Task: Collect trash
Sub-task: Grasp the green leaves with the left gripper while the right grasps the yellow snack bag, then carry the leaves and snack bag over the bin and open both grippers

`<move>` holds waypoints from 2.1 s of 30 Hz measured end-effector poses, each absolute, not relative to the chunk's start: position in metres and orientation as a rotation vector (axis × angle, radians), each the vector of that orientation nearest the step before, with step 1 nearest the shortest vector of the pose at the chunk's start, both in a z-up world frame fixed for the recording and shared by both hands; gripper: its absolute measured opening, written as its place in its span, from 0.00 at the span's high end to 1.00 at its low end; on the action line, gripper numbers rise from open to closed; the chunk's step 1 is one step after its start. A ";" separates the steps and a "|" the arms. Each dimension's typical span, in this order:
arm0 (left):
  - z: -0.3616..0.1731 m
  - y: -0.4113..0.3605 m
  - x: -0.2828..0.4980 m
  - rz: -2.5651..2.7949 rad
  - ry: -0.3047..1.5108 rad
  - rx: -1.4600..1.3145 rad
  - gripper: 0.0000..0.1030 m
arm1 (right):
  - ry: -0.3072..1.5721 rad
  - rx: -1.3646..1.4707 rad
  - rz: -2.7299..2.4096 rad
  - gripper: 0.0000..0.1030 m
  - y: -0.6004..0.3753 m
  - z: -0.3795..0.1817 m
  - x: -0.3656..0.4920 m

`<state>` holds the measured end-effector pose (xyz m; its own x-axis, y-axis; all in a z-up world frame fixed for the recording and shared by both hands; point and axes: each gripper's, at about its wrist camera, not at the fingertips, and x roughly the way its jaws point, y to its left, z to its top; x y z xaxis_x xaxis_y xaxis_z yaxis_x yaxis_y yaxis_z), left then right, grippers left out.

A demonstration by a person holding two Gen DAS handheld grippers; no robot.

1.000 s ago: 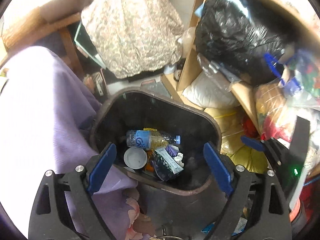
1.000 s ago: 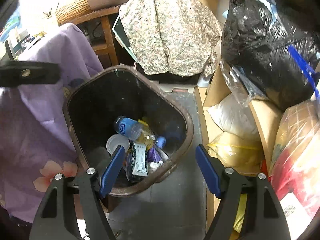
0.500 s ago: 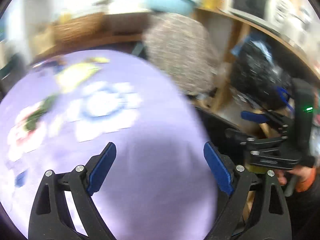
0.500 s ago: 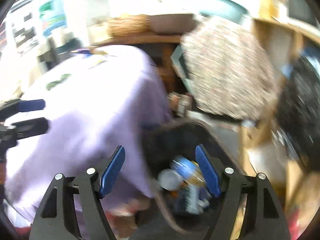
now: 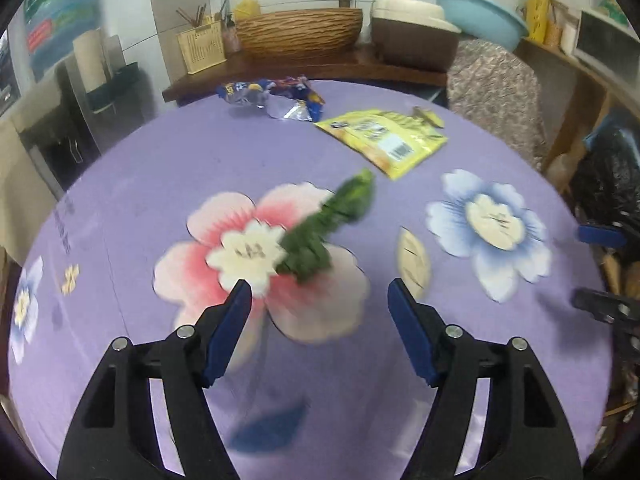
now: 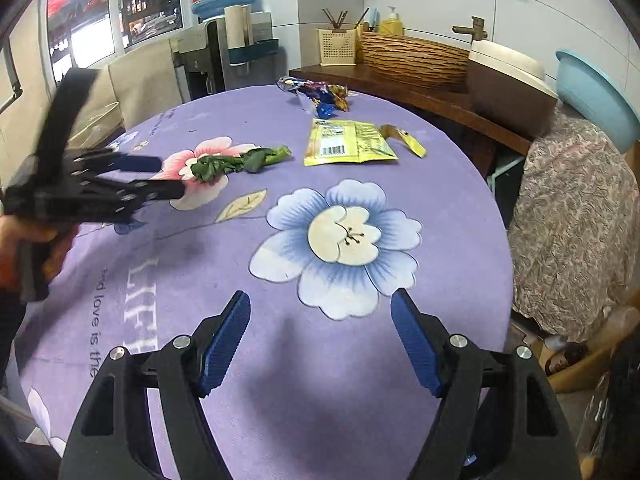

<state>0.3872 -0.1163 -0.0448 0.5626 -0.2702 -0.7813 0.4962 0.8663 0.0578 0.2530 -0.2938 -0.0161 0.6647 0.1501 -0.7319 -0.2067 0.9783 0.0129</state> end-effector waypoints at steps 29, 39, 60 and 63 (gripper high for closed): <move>-0.066 -0.125 0.418 -0.524 0.887 0.249 0.87 | 0.929 0.203 0.122 0.44 -0.317 -0.036 0.462; -0.066 -0.125 0.410 -0.525 0.892 0.236 0.87 | 0.875 0.229 0.186 0.92 -0.311 -0.025 0.442; -0.046 -0.162 0.328 -0.684 0.851 0.212 0.88 | 0.638 0.193 0.135 0.95 -0.407 0.041 0.218; -0.040 -0.177 0.316 -0.722 0.840 0.212 0.88 | 0.648 0.154 0.038 0.95 -0.433 0.034 0.187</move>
